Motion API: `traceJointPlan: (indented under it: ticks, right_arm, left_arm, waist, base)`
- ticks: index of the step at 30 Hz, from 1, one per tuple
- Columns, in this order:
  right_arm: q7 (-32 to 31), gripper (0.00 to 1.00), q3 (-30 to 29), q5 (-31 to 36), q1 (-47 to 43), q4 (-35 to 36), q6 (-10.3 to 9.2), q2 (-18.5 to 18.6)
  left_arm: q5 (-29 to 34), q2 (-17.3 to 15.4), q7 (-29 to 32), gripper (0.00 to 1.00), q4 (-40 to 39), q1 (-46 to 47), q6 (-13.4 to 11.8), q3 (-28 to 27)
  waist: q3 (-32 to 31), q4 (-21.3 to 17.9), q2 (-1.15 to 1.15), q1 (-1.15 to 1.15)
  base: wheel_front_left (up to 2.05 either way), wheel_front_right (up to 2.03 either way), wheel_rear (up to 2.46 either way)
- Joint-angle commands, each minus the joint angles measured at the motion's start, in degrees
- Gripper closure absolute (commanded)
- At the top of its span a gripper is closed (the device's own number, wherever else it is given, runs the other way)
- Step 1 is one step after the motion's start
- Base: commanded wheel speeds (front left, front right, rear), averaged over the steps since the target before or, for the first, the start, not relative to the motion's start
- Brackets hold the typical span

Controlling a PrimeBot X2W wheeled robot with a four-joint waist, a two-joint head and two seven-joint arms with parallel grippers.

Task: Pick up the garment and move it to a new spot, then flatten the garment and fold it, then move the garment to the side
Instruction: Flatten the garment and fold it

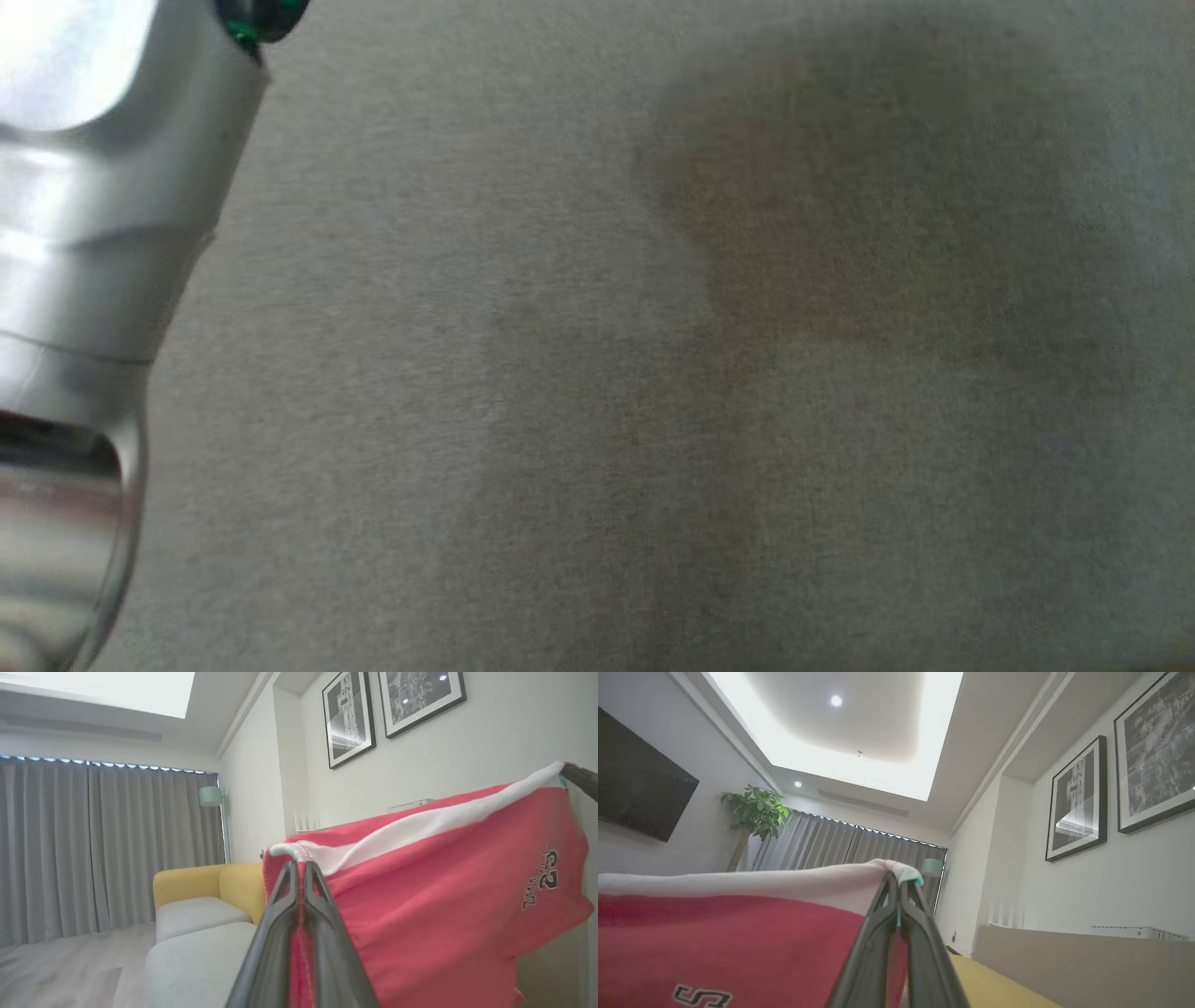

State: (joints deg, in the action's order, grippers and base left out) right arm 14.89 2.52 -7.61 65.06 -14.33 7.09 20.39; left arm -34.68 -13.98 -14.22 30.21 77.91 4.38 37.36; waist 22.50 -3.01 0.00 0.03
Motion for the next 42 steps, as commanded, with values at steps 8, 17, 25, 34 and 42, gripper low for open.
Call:
traceJointPlan:
  ticks: [8,17,25,34,42]
  right_arm:
    - [0.11,1.00,1.53,-0.40,-12.21,7.26,0.40,0.90]
    - [0.11,1.00,-3.95,-0.11,-42.13,15.67,0.40,-4.29]
    - [0.11,1.00,-7.24,0.46,-66.09,26.53,0.40,-9.03]
    - [0.11,1.00,-7.74,-0.43,-75.14,30.92,0.40,-8.15]
    - [0.11,1.00,-5.63,-1.55,-70.46,23.72,0.40,-3.60]
  left_arm:
    - [2.20,-0.15,-0.74,1.00,-2.34,-9.51,2.13,-1.31]
    - [8.90,0.23,-0.77,1.00,-12.60,-40.52,2.38,-4.47]
    - [13.90,-0.63,-0.77,1.00,-24.66,-65.79,-1.10,-7.48]
    - [14.27,-1.65,-0.71,1.00,-32.33,-76.35,-2.14,-7.42]
    - [13.93,0.54,0.12,1.00,-29.47,-69.73,-1.44,-7.18]
  waist:
    - [2.76,-1.87,0.00,-0.03]
    - [-1.61,-0.88,0.00,-0.03]
    - [-7.26,-2.43,0.00,-0.03]
    - [-9.07,-2.04,0.00,-0.03]
    - [-7.30,0.23,0.00,-0.03]
  base:
    - [0.00,0.00,0.00]
    - [0.00,0.00,0.00]
    - [0.00,0.00,0.00]
    - [0.00,0.00,0.00]
    - [0.00,0.00,0.00]
